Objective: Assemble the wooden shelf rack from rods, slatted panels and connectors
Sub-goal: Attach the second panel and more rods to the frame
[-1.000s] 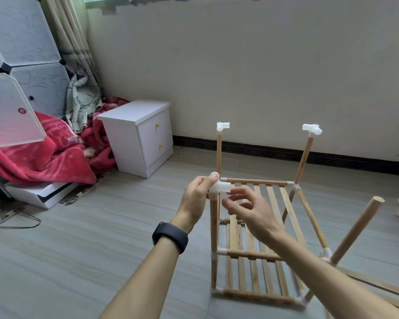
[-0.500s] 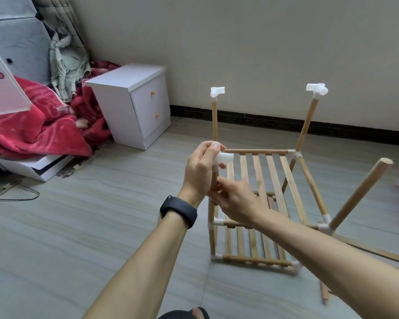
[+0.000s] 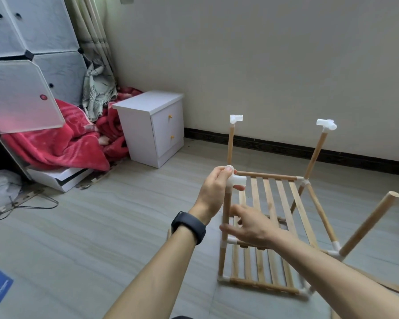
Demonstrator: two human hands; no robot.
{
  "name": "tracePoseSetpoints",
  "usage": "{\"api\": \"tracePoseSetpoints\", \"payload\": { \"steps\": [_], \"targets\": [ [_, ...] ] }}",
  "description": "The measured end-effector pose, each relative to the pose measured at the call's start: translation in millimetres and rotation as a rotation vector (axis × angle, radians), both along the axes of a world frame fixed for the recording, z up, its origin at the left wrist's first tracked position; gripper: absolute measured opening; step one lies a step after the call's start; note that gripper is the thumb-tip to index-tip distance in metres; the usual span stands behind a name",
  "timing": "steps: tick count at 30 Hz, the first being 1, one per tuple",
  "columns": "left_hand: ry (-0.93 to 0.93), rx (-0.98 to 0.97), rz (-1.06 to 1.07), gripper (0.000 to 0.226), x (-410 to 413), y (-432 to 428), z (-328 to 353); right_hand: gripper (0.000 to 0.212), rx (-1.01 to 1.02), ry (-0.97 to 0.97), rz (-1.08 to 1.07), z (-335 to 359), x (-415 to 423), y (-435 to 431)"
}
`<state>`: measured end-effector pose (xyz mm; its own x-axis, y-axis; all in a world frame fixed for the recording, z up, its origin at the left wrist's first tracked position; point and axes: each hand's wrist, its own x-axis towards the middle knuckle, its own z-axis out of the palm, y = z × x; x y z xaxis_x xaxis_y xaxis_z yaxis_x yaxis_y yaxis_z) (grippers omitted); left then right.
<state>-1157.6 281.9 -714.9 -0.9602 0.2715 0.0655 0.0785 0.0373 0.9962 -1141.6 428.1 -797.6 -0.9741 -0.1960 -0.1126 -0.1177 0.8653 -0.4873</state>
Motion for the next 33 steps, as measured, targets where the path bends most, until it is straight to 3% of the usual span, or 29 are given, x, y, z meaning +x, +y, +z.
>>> {"api": "tracePoseSetpoints", "payload": {
  "steps": [3,6,12,14,19,22,25,27,30,33],
  "targets": [
    [-0.070,0.084,0.004,0.048,2,13,-6,0.067,0.276,-0.104,-0.009,-37,-1,20],
    [-0.129,0.268,0.041,0.039,-1,22,-15,0.056,0.397,-0.106,0.030,-81,2,31],
    [-0.105,0.417,0.139,0.037,-12,37,-33,0.033,0.428,0.303,0.044,-133,4,44],
    [-0.056,0.403,0.146,0.032,-13,40,-35,0.031,0.424,0.331,0.070,-133,3,45],
    [-0.054,0.378,0.166,0.045,-14,43,-34,0.028,0.388,0.298,0.120,-126,4,49],
    [-0.052,0.293,0.156,0.050,-12,45,-33,0.032,0.386,0.265,0.119,-122,9,47],
    [0.016,0.098,0.051,0.076,-6,33,-36,0.038,0.407,0.247,0.075,-120,12,46],
    [0.055,-0.017,0.110,0.091,-1,9,-53,0.036,0.421,0.254,0.042,-123,15,43],
    [-0.031,-0.091,0.360,0.067,14,-48,-111,0.032,0.440,0.303,-0.049,-130,22,35],
    [-0.229,-0.380,0.383,0.026,51,-108,-193,0.052,0.461,0.281,-0.115,-140,29,23]
  ]
}}
